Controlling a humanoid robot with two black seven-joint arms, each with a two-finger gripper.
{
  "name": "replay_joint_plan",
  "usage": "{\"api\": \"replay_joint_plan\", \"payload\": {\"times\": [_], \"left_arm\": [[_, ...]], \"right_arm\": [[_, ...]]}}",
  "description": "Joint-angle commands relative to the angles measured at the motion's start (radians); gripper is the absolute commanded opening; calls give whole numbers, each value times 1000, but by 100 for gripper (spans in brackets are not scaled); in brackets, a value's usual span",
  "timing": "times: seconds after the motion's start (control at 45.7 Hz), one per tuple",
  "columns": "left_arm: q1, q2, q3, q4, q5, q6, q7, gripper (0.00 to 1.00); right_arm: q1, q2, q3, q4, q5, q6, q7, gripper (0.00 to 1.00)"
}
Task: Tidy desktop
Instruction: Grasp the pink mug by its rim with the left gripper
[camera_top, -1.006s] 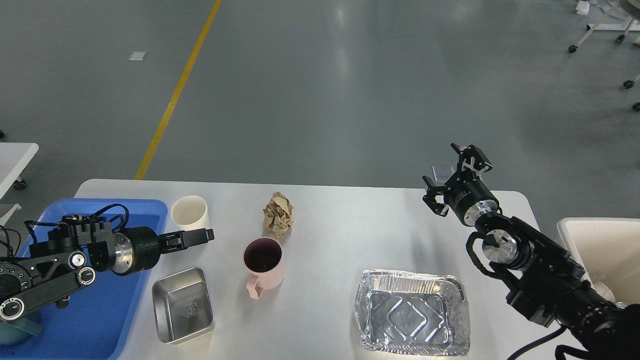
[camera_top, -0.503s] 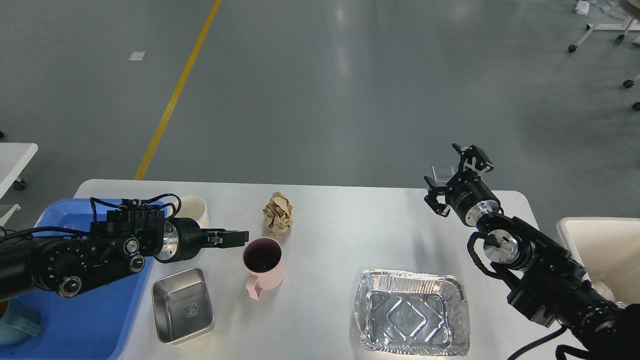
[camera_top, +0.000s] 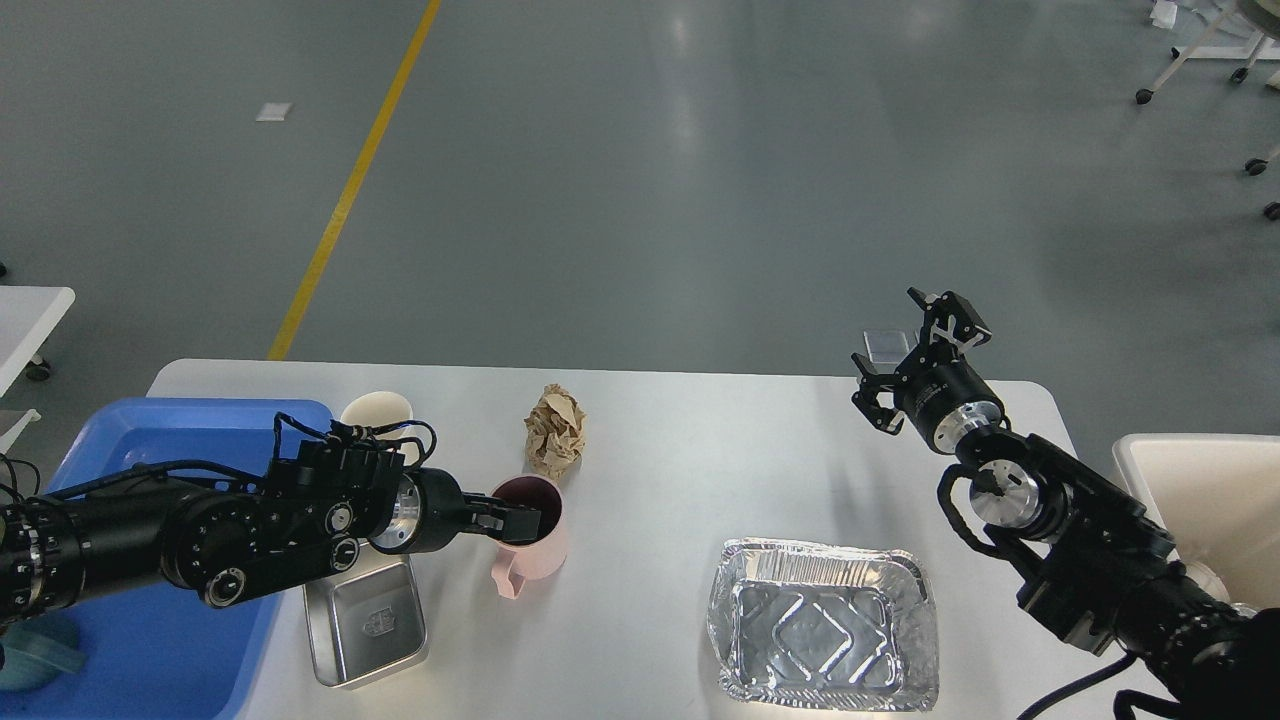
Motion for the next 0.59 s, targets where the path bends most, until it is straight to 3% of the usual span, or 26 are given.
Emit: {"api": "replay_joint_plan", "payload": {"times": [0.0, 0.066, 0.109, 0.175, 0.569], "left_arm": [[-7, 6, 0, 2, 0, -17, -6, 52], [-16, 12, -1, 2, 0, -43, -8, 35], [-27, 17, -1, 2, 0, -84, -8, 18], [-36, 23, -12, 2, -3, -156, -5, 2], [-45, 43, -41, 1, -2, -202, -14, 0]], "right_arm": [[-2, 0, 0, -10, 0, 0, 0, 100], [-2, 0, 0, -10, 0, 0, 0, 100], [-7, 0, 0, -10, 0, 0, 0, 100], [-7, 0, 0, -10, 0, 0, 0, 100], [-5, 1, 0, -8, 0, 0, 0, 100]]}}
